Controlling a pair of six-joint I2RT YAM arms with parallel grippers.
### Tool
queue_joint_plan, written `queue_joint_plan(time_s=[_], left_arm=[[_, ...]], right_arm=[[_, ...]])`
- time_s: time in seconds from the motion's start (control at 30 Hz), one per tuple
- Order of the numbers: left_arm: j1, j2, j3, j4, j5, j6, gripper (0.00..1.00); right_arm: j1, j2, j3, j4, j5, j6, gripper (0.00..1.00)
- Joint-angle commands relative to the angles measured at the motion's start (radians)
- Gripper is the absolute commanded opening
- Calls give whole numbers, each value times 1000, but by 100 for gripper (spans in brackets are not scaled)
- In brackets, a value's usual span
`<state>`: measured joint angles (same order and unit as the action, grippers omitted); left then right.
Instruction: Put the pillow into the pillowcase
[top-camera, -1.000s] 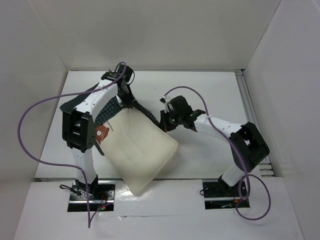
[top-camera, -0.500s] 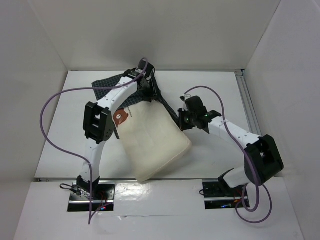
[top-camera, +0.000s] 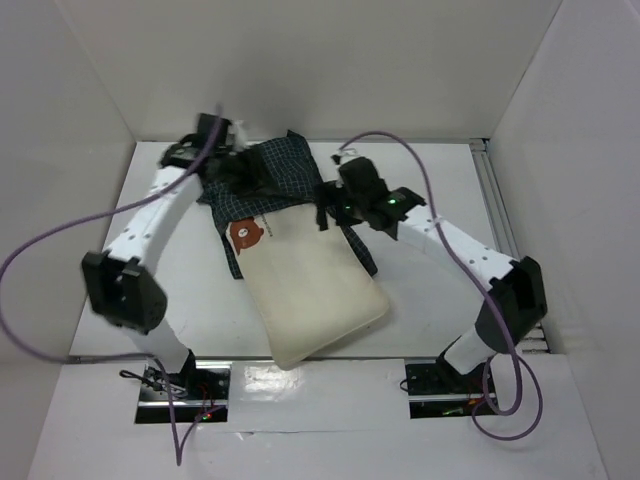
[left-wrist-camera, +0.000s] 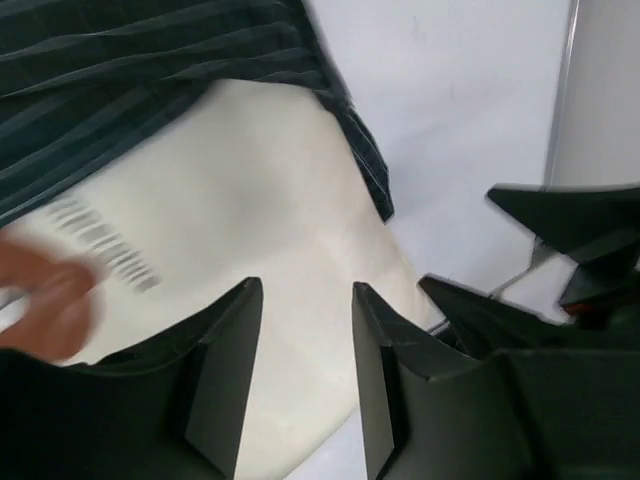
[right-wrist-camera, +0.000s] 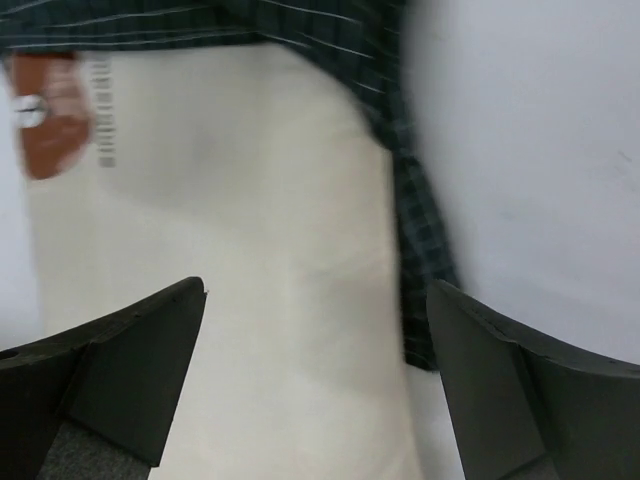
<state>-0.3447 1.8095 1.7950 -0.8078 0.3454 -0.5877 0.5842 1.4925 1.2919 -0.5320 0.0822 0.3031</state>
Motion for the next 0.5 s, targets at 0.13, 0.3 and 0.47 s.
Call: queue_joint_plan(time_s=[0.13,0.3,0.47], left_arm=[[490,-389,-555,183,82,-120,63],[605,-446,-739,237,55,-129,64],[625,-385,-859,324,64,-52,85]], right_arm=[[356,381,364,-23,158,-74,99],[439,665,721,-72,180,-93,99],[440,915,931,-164,151,-85,100]])
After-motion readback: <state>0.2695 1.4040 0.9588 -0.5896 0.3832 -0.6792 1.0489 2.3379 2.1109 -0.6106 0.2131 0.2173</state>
